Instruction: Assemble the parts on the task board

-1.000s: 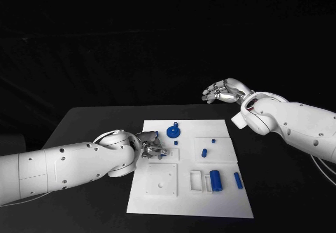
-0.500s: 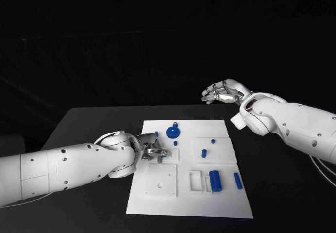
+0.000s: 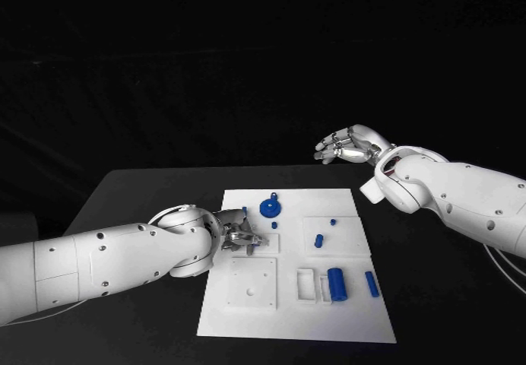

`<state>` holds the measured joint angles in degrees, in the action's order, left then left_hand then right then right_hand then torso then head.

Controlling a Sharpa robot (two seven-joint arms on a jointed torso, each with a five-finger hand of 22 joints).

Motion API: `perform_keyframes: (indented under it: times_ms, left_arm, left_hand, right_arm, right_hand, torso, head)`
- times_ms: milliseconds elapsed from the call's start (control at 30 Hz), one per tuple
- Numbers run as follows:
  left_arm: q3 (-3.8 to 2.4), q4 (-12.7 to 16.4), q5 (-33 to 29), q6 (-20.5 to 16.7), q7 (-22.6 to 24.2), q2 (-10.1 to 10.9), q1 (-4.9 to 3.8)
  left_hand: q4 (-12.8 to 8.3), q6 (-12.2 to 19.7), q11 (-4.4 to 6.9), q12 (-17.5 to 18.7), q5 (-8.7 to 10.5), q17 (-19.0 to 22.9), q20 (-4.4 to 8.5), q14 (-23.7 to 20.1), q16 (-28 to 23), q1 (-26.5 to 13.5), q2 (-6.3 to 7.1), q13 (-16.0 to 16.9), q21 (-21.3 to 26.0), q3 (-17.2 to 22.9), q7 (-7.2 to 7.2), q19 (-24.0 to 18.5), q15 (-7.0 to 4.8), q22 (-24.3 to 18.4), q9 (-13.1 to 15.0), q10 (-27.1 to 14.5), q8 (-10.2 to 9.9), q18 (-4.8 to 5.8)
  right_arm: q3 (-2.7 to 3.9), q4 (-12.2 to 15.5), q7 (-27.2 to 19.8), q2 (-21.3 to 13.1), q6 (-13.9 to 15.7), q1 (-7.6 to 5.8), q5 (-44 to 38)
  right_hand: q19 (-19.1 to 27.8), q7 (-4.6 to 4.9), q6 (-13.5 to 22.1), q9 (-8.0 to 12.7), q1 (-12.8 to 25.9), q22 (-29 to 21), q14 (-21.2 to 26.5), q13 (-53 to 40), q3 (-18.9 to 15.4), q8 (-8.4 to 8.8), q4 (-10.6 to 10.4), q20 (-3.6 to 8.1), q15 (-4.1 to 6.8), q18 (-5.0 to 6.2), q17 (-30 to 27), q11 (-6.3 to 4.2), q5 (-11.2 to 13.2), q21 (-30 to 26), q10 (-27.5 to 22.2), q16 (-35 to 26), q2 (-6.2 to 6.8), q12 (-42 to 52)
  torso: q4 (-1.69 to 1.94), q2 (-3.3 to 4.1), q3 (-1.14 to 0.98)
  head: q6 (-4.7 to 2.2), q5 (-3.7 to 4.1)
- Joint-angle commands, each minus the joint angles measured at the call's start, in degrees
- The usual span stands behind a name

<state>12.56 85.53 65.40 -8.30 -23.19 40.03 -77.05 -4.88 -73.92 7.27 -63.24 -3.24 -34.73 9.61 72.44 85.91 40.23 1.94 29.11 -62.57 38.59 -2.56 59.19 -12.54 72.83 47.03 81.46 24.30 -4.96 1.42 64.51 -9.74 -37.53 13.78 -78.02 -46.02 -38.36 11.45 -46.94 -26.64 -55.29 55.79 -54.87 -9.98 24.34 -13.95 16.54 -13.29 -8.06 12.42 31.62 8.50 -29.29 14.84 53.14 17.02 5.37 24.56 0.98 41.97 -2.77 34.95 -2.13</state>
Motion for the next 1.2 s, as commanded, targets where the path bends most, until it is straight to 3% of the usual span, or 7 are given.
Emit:
perform_keyframes:
  times_ms: [33, 167, 233, 333, 433, 1033, 1200]
  left_arm:
    - [0.27, -0.68, -0.39, 1.81, -0.87, -0.22, 0.33]
    - [0.05, -1.09, -0.63, 1.86, -0.77, -0.4, 0.27]
    - [-0.74, -1.39, -0.92, 2.12, -0.79, -0.53, 0.27]
    - [-1.12, -1.37, -0.93, 2.25, -0.84, -0.35, 0.26]
    - [-1.7, -1.68, -1.12, 2.43, -0.79, -0.42, 0.13]
    - [-1.71, -2.22, -4.16, 4.08, -0.65, -0.61, -0.05]
    - [-1.71, -2.22, -4.91, 3.17, -0.54, -0.59, -0.07]
  left_hand:
    - [0.44, 0.44, 1.36, -0.35, 0.34, 0.11, 6.14, 1.16, 0.25, 0.11, 0.76, -0.12, -0.18, -0.1, 0.14, -0.22, -1.28, 0.0, -0.05, -1.4, 0.01, -0.28]
    - [0.92, 0.55, 1.33, -0.39, 0.47, 0.15, 6.13, 1.08, 0.31, -0.34, 1.7, -0.2, -0.19, -0.56, 0.16, -0.24, -1.31, -0.01, 0.01, -1.43, 0.11, -0.3]
    - [1.09, 0.6, 1.34, -0.4, 0.47, 0.17, 6.14, 1.05, 0.32, -0.44, 2.03, -0.23, -0.19, -0.67, 0.16, -0.24, -1.32, -0.02, 0.03, -1.45, 0.14, -0.33]
    - [1.35, 0.67, 1.33, -0.42, 0.47, 0.19, 6.13, 1.01, 0.34, -0.7, 2.72, -0.28, -0.19, -0.96, 0.17, -0.26, -1.34, -0.03, 0.06, -1.47, 0.18, -0.34]
    - [0.41, 0.95, 1.31, -0.48, 0.42, 0.27, 6.12, 0.87, 0.42, -1.31, 2.48, -0.41, -0.29, -3.74, 0.19, -0.48, -1.37, 0.06, 0.19, -1.58, 0.33, -0.4]
    - [0.0, 1.23, 1.32, -0.45, 0.46, 0.4, 6.13, 0.72, 0.38, -1.57, 3.62, -0.6, -0.17, -5.27, 0.19, -0.71, -1.44, 0.0, 0.22, -1.68, 0.38, -0.53]
    - [-1.34, 1.75, 1.17, -0.21, 0.46, 0.63, 6.16, 0.54, 0.09, 0.43, 2.62, -0.88, -0.12, -4.99, 0.34, -0.86, -1.46, -0.03, 0.3, -1.77, 0.27, -0.66]
  right_arm:
    - [0.04, -0.01, -0.43, 0.05, -0.64, 0.03, -0.42]
    - [0.04, -0.01, -0.44, 0.1, -0.66, 0.03, -0.42]
    - [0.04, 0.03, -0.42, 0.07, -0.67, 0.03, -0.42]
    - [0.04, -0.03, -0.41, 0.06, -0.65, 0.03, -0.42]
    - [0.04, -0.03, -0.41, 0.09, -0.68, 0.03, -0.42]
    - [0.04, -0.23, -0.32, 0.25, -0.81, 0.08, -0.42]
    - [0.04, -0.21, -0.32, 0.23, -0.81, 0.09, -0.42]
  right_hand:
    - [0.35, 0.08, -0.29, 0.06, 0.25, -0.05, 0.36, 0.08, -0.24, -0.37, -0.02, -0.04, -0.01, 1.17, -0.07, 0.33, -0.39, -0.33, -0.21, -0.22, -0.15, -0.04]
    - [0.36, 0.09, -0.29, 0.07, 0.27, -0.05, 0.36, 0.09, -0.25, -0.37, -0.03, -0.05, -0.01, 1.17, -0.07, 0.33, -0.39, -0.34, -0.2, -0.22, -0.15, -0.04]
    - [0.35, 0.09, -0.29, 0.08, 0.27, -0.05, 0.36, 0.1, -0.25, -0.37, -0.03, -0.05, -0.01, 1.17, -0.07, 0.33, -0.4, -0.34, -0.2, -0.22, -0.16, -0.03]
    - [0.35, 0.09, -0.28, 0.08, 0.28, -0.05, 0.36, 0.11, -0.26, -0.37, -0.03, -0.05, -0.02, 1.18, -0.07, 0.33, -0.4, -0.34, -0.2, -0.22, -0.16, -0.03]
    - [0.35, 0.09, -0.28, 0.09, 0.3, -0.05, 0.36, 0.13, -0.27, -0.37, -0.03, -0.06, -0.02, 1.18, -0.08, 0.34, -0.41, -0.34, -0.2, -0.22, -0.16, -0.03]
    - [0.36, 0.09, -0.27, 0.11, 0.33, -0.06, 0.36, 0.17, -0.3, -0.37, -0.03, -0.07, -0.02, 1.2, -0.08, 0.34, -0.42, -0.35, -0.2, -0.22, -0.16, -0.01]
    - [0.36, 0.1, -0.26, 0.13, 0.33, -0.06, 0.36, 0.19, -0.3, -0.37, -0.03, -0.08, -0.01, 1.21, -0.08, 0.35, -0.45, -0.36, -0.2, -0.22, -0.18, -0.01]
  torso:
    - [-0.01, 0.02, 0.0]
    - [-0.02, 0.04, 0.0]
    - [-0.03, 0.02, -0.01]
    - [-0.04, 0.04, 0.0]
    - [0.07, -0.04, -0.01]
    - [0.1, -0.05, 0.0]
    - [0.09, -0.04, -0.01]
  head:
    - [-0.02, 0.07]
    - [-0.02, 0.09]
    - [0.05, 0.16]
    - [0.05, 0.17]
    - [0.05, 0.21]
    - [0.13, 0.12]
    - [0.09, 0.12]
